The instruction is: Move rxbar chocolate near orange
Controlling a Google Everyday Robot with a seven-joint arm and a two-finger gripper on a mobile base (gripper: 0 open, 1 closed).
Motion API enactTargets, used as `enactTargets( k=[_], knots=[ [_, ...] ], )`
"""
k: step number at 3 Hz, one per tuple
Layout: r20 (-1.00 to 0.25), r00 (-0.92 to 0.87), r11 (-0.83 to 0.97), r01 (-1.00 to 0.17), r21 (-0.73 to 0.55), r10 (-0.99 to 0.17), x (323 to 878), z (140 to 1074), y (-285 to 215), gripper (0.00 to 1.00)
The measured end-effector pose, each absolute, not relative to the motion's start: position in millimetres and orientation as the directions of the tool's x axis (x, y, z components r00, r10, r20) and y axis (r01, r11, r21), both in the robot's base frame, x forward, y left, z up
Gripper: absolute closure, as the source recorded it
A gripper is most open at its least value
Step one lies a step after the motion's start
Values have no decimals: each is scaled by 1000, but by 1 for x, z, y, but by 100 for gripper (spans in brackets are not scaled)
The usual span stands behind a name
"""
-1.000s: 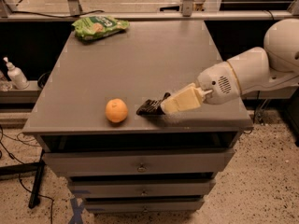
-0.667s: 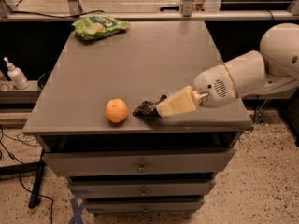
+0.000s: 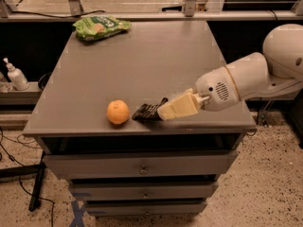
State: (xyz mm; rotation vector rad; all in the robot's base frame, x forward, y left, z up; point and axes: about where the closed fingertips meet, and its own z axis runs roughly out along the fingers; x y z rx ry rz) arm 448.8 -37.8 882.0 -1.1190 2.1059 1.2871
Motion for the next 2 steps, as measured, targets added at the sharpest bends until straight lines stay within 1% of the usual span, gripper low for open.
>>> enactTargets(
  k=[2],
  knots=[
    [-693,-573,260,-819,512,-437,453,882,-44,12]
  ],
)
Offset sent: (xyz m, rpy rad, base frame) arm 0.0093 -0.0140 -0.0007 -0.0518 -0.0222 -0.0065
